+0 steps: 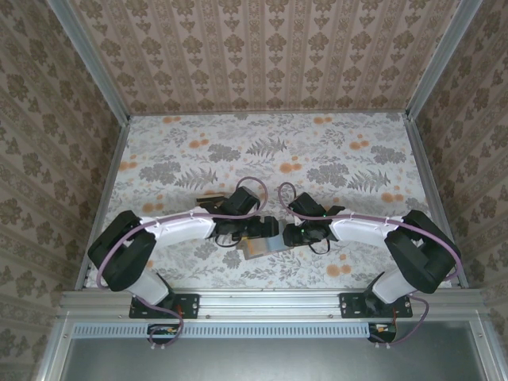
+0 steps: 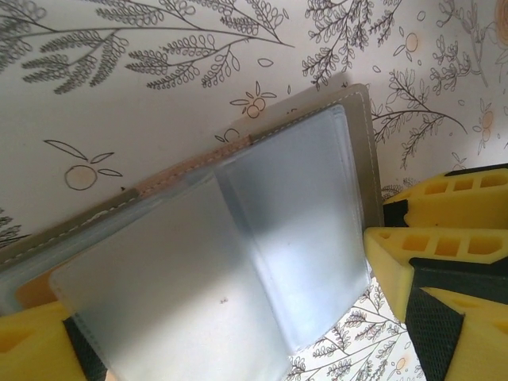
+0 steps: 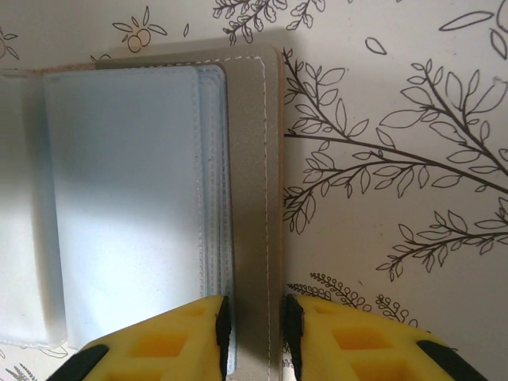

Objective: Take the credit cards out of the card holder

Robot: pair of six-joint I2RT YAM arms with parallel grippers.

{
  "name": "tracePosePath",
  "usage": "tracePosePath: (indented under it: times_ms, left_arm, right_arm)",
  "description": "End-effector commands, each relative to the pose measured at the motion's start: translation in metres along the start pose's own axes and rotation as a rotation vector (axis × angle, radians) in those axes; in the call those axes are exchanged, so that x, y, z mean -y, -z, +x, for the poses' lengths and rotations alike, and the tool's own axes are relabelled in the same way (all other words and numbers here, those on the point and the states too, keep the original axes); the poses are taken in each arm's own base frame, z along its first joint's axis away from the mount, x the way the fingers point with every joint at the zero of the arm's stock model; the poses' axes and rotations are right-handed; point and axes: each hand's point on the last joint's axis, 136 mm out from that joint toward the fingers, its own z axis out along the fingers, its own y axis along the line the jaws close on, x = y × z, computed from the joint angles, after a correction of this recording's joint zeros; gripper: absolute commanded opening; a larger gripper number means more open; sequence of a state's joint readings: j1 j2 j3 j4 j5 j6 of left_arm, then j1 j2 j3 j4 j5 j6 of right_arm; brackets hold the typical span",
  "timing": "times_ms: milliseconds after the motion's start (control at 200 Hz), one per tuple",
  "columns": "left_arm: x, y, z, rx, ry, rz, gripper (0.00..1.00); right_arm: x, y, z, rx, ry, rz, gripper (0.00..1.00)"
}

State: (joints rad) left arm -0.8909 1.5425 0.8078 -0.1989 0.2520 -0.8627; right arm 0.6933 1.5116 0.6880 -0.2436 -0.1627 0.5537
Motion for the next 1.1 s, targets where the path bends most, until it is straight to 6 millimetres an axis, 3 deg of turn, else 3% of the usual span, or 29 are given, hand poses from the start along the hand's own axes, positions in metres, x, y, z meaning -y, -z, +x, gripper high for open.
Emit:
tracePosePath:
  times_ms: [0, 305, 455, 605, 660, 890, 960, 1095]
  left_arm:
    - [0.022, 0.002, -0.007, 0.007, -0.047, 0.062, 0.95]
    - [0.063, 0.003, -0.019, -0.003, -0.13, 0.161, 0.93]
    - [0.058, 0.005, -0.019, 0.011, -0.112, 0.163, 0.93]
    - [0.033, 0.014, -0.019, 0.051, -0.059, 0.099, 0.89]
    - [0.02, 0.019, -0.018, 0.069, -0.034, 0.059, 0.82]
    - [-0.041, 0.034, 0.003, 0.092, 0.059, -0.092, 0.35]
    - [-0.057, 0.032, 0.009, 0.086, 0.091, -0.118, 0.19]
    - [-0.068, 0.023, 0.013, 0.071, 0.112, -0.115, 0.08]
  right_arm:
    - [0.01, -0.004, 0.008, -0.013, -0.006, 0.049, 0.31]
    - [0.025, 0.016, 0.003, 0.075, -0.038, 0.086, 0.31]
    - [0.023, 0.026, -0.001, 0.104, -0.038, 0.074, 0.32]
    - [0.011, 0.03, -0.009, 0.12, -0.037, 0.026, 0.32]
    - [0.003, 0.034, -0.015, 0.131, -0.033, -0.005, 0.32]
    - [-0.045, 0.043, -0.037, 0.142, 0.0, -0.166, 0.29]
    - [-0.058, 0.032, -0.036, 0.094, 0.013, -0.196, 0.26]
    - [-0.08, 0.018, -0.033, 0.036, 0.041, -0.237, 0.23]
